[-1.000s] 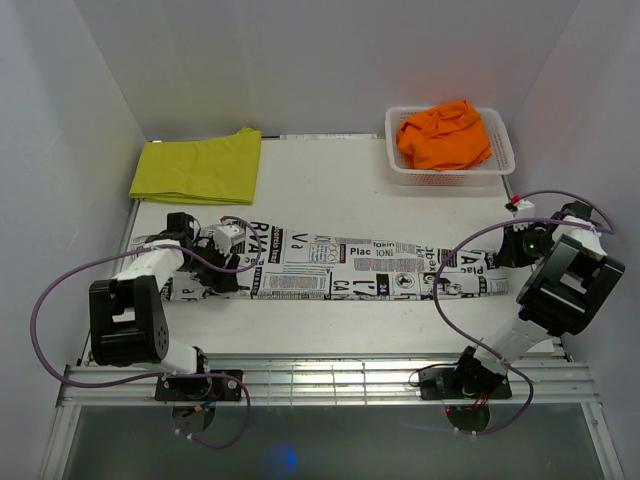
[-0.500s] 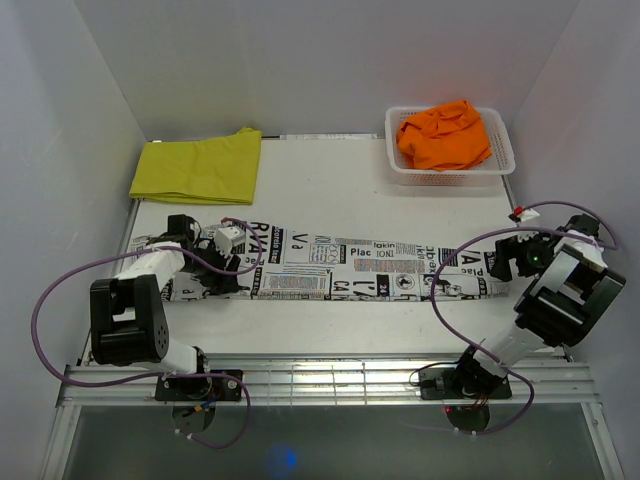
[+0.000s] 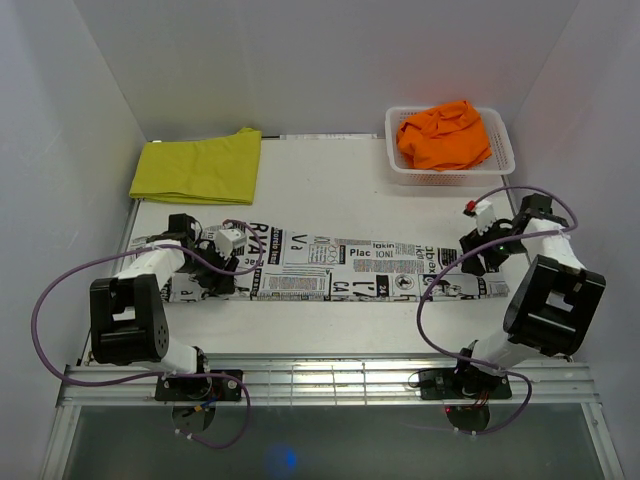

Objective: Fold and stack the trousers
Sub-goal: Fold the trousers

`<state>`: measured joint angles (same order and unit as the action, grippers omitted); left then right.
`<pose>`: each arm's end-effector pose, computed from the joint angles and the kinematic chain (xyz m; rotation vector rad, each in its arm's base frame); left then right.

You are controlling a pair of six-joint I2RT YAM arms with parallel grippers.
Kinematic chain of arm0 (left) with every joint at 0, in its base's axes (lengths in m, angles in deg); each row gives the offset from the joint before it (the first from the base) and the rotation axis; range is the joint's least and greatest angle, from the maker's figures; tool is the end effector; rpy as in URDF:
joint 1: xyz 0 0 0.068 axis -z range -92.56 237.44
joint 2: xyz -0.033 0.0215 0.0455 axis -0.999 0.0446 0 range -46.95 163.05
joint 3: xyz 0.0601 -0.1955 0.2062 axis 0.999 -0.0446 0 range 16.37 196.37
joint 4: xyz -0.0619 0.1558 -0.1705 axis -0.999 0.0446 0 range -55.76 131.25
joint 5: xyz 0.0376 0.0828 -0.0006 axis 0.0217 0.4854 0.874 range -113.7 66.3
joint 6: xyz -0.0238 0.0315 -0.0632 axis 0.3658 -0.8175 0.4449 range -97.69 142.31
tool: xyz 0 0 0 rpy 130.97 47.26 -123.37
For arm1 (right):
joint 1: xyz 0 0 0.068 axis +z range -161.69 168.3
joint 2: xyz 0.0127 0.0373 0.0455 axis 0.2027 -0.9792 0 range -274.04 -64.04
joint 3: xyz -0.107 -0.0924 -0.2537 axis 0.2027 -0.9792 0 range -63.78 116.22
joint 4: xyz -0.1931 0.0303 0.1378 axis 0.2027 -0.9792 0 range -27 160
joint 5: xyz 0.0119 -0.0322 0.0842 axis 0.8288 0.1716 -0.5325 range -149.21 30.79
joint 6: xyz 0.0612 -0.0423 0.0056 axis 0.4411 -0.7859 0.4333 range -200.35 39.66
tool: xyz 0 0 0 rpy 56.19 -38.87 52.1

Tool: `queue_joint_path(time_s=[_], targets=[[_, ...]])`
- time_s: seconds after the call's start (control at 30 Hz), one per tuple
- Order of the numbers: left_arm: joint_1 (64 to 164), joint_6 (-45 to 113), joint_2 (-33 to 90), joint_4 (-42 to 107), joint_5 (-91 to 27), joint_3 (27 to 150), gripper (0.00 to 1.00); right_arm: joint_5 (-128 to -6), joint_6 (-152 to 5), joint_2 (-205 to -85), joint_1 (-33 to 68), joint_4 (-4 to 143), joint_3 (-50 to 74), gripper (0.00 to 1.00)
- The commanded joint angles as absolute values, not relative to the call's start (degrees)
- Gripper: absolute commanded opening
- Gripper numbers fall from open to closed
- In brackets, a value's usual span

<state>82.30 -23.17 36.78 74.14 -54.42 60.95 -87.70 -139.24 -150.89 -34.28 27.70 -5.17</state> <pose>0.2248 -0.0118 0.1755 0.9937 2.4997 -0.5577 0.2614 -0.0763 0.2218 -0.9028 2.3961 0.2058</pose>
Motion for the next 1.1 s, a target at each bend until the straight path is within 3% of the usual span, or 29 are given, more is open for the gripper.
queue_joint_path(time_s=[0.0, 0.2, 0.4, 0.6, 0.77, 1.07], targets=[[82.0, -24.7, 37.3, 78.2, -47.4, 60.8, 0.58, -81.0, -137.8, -156.0, -31.9, 27.1, -7.9, 0.81], [80.9, -19.5, 29.5, 78.9, -50.3, 63.6, 0.71, -68.8, -138.8, -163.0, -32.6, 35.8, -9.6, 0.77], [75.2, -12.2, 29.6, 82.1, -50.5, 71.6, 0.74, -63.7, -141.3, -166.5, -39.4, 37.8, -6.7, 0.75], [64.3, -10.7, 29.3, 83.6, -51.6, 73.2, 0.79, -71.8, -142.0, -162.1, -40.8, 29.1, -1.7, 0.81], [55.0, -10.3, 35.3, 86.4, -56.4, 78.9, 0.78, -79.1, -139.8, -157.7, -35.0, 21.1, 1.8, 0.86], [43.2, -5.3, 46.7, 89.1, -57.4, 83.7, 0.74, -81.4, -135.7, -153.0, -22.2, 17.5, -1.3, 0.89]])
